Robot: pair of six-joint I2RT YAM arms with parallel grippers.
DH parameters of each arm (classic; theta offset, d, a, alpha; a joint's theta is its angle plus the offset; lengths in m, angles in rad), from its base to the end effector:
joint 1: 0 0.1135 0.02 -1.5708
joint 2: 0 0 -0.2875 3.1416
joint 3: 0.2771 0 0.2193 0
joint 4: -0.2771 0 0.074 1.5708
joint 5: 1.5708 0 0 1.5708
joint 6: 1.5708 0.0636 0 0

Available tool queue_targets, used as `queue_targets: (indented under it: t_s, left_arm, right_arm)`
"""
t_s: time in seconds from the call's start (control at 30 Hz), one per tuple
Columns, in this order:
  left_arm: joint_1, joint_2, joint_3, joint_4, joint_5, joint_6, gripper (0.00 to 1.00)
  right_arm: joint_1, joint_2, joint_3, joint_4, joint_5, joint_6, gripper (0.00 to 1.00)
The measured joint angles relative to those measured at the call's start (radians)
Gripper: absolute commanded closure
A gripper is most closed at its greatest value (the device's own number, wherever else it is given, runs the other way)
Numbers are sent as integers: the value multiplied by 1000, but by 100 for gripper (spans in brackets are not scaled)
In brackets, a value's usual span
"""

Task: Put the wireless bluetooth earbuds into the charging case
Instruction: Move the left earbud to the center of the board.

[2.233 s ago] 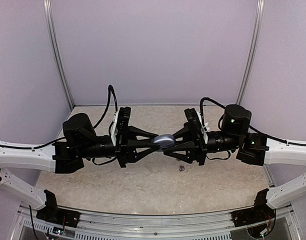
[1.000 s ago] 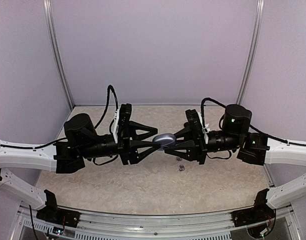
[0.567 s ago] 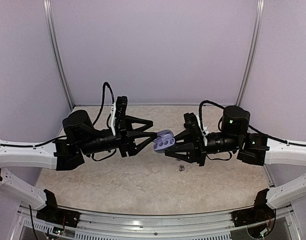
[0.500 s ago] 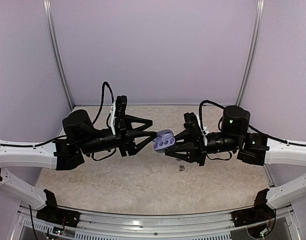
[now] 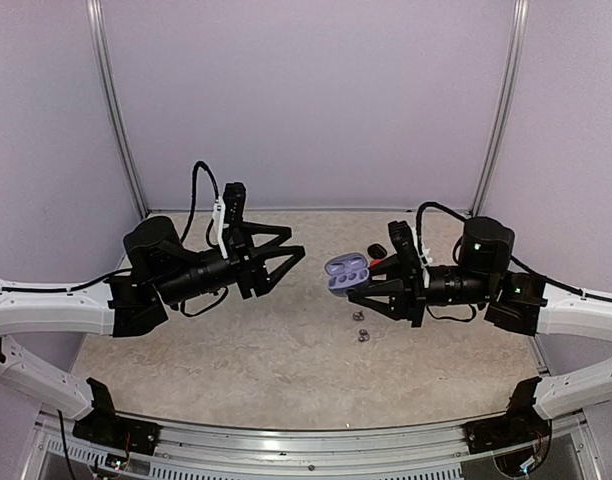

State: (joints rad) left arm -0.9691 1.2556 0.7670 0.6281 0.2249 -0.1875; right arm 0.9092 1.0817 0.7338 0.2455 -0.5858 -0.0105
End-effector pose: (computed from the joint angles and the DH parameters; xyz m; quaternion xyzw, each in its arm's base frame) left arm 0.1468 -0.2388 0.3597 0.3267 0.5705 -0.4716 0.5877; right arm 0.1136 0.2031 0.3388 -0.4888 0.5511 0.4717 0.4847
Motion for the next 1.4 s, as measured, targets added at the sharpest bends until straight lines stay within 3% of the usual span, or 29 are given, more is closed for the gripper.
queue_targets:
  t_s: [0.23,0.4,0.53,0.7,1.0,1.27,1.4]
  left_arm:
    - [32,94,3,-18,-97,-14,38]
    - [23,309,81,-101,-73,22,39]
    - [18,492,242,-238,-60,66,45]
    - [16,669,428,-321,-56,80,48]
    - [8,894,569,-406,-57,81,48]
    - [1,1003,714,-465,-65,90,48]
    - [-7,1043,774,-496,-76,103,53]
  right_arm:
    - [-167,-132,-84,3,22,84,92]
    - [-258,-205,-112,-23,43,124,91]
    - [-307,-241,-132,-61,64,152,91]
    - [-336,-269,-142,-95,90,171,91]
    - [-345,-282,-144,-124,101,180,91]
    - [-351,-280,-144,-126,99,180,91]
    - [-351,-280,-144,-126,95,181,91]
